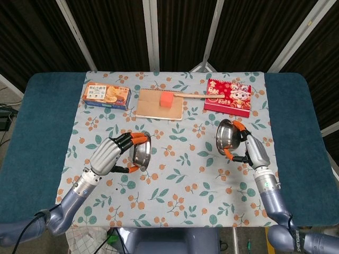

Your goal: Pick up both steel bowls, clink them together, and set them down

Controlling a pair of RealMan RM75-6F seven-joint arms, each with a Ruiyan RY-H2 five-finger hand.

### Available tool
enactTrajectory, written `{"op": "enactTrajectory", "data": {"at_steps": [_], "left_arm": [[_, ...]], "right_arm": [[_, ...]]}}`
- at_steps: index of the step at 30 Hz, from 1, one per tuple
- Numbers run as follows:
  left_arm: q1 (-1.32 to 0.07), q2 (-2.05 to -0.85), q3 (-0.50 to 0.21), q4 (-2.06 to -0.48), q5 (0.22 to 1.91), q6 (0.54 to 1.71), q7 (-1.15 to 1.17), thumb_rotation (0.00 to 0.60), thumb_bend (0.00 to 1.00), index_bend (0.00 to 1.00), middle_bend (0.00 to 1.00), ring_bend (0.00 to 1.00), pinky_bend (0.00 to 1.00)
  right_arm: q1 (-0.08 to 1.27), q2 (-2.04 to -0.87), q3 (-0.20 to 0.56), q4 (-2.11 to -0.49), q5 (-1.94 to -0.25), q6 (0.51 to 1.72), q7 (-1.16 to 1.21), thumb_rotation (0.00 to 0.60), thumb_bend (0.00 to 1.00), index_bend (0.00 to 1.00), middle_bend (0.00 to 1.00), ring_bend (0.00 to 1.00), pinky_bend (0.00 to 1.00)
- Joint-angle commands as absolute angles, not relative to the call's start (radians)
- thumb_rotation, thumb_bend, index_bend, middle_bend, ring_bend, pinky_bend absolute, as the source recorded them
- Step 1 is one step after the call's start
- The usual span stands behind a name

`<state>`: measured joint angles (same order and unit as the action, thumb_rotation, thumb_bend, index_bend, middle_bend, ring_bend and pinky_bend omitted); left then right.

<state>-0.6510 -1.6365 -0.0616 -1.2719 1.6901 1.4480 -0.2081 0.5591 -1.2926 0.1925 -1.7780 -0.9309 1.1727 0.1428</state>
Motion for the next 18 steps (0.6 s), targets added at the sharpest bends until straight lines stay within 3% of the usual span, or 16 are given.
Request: {"op": "enactTrajectory", "data": {"at_steps": [1,8,18], "left_arm": [[-0.638,-1.627,-0.046,-1.271,1.676,1.423,-0.19,0.6,0.29,0.55,0.69,0.53,0.71],[-0.615,-1.635,-0.005,-1.239,1.65,1.358,-0.194,0.6,0.3,0.55,0.69,0.54,0.71],[-0.604,-1.665,0.026,-1.176,1.624,1.269,-0.162,0.6,0.3,0.54,0.69,0.54,0.71]], "right_arm": [[0.514,-1.366,0.121,-1.669,-1.037,1.23,0.076,0.6,0.48,0.8,0.82,0.69,0.53],[0.452,-1.449,0.034,-1.494,-1.215,1.309,0.026,0.6,0.48,0.8,0.82,0.69,0.53],[0.387,-1.569,-0.034,-1.263,-1.362,1.395,-0.086,0.6,0.49,0.8,0.82,0.69,0.53]]}}
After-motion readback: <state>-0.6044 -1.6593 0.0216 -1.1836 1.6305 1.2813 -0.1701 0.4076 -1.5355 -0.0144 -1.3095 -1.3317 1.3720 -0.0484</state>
